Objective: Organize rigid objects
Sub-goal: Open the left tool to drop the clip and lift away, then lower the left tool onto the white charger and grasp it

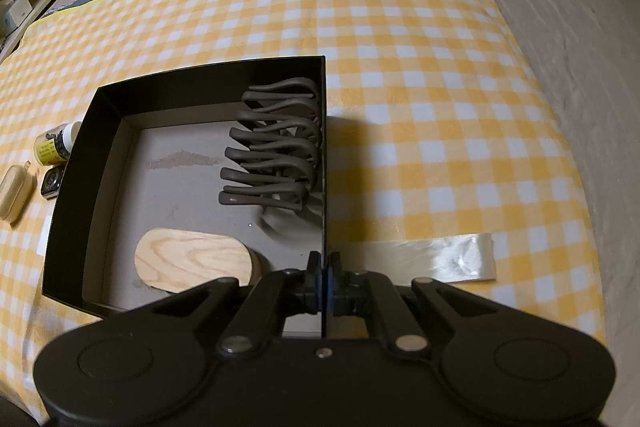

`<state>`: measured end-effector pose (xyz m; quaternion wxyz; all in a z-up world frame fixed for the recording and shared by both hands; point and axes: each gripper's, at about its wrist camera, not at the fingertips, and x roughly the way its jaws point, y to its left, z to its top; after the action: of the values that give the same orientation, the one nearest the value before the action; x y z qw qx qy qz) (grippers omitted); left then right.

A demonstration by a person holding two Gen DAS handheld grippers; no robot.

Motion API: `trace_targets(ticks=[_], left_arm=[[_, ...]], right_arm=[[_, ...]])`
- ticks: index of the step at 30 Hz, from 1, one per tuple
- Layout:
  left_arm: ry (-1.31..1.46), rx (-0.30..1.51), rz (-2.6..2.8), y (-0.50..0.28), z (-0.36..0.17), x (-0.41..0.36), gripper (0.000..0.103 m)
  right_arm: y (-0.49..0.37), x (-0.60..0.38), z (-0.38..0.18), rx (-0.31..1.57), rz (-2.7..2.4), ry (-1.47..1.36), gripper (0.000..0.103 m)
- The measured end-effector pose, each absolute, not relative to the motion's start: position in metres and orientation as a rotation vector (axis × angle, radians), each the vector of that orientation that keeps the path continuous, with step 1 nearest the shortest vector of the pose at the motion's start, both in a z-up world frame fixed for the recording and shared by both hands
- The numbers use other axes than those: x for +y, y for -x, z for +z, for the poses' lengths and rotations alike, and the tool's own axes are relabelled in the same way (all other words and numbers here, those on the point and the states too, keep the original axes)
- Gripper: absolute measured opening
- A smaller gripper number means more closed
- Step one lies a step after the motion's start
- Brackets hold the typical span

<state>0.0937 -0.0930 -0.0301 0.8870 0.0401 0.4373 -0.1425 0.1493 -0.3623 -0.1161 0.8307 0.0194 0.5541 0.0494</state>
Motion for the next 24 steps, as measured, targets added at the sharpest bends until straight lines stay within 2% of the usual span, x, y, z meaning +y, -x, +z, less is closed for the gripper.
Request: trace_targets(ticks=[11,14,16,18,24], left_arm=[[-0.081,0.891,-0.183,-0.118,-0.039,-0.012,0.102],[-0.009,0.941,-0.175,-0.125,-0.045,0.005,0.093],[0.077,0.997,-0.164,-0.131,-0.053,0.013,0.080],[0.131,1.045,-0.157,-0.134,-0.064,0.014,0.075],[0.132,1.121,-0.203,-0.144,-0.092,-0.011,0.069]], right_arm=[[-0.149,-0.361,-0.116,1.175,0.102,-0.040,0.003],[-0.149,-0.362,-0.116,1.175,0.101,-0.038,0.003],[-0.149,-0.362,-0.116,1.176,0.101,-0.040,0.003],[-0.149,-0.363,-0.116,1.177,0.101,-0.042,0.003],[-0.150,-0.364,-0.116,1.176,0.102,-0.039,0.003]])
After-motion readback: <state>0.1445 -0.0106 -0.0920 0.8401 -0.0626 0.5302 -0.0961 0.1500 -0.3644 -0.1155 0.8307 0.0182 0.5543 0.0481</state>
